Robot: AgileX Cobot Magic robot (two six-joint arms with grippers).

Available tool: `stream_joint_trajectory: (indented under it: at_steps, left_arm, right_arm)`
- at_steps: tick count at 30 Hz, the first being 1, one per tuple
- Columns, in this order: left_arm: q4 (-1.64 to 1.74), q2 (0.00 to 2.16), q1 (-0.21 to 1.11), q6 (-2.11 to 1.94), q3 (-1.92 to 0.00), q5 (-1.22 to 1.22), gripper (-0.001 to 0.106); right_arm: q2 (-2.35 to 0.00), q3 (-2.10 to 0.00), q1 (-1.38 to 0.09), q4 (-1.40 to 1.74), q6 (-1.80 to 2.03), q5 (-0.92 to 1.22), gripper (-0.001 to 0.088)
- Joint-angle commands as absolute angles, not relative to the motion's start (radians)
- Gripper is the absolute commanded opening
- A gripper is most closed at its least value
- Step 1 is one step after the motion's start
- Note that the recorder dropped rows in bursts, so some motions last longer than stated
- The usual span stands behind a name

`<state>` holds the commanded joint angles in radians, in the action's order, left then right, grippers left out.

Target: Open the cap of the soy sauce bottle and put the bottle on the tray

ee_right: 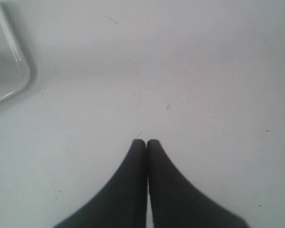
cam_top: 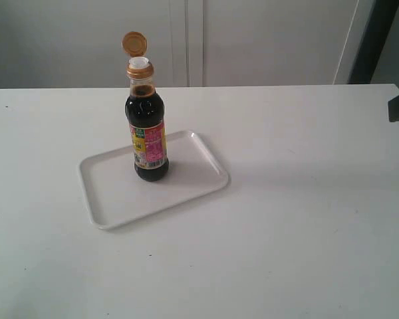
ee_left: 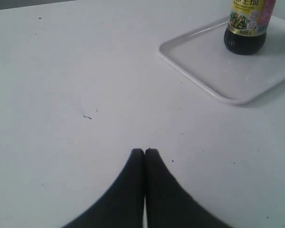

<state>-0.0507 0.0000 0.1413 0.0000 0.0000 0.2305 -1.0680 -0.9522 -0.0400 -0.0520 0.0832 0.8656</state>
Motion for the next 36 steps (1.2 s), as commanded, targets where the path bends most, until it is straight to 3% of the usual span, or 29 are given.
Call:
stream_joint_trajectory:
  at_steps: [24, 31, 36]
  left_arm:
    - [-0.051, 0.0, 0.141, 0.0, 0.0, 0.232, 0.0]
    - [-0.051, 0.0, 0.141, 0.0, 0.0, 0.232, 0.0]
    - [-0.051, 0.0, 0.141, 0.0, 0.0, 0.232, 0.0]
  right_arm:
    - [-1.054, -0.952, -0.04, -0.052, 0.083, 0.866, 0.0]
    - [-0.881, -0.95, -0.04, -0.046, -0.006, 0.866, 0.0]
    - [-0.67, -0.812, -0.04, -0.046, -0.026, 0.713, 0.0]
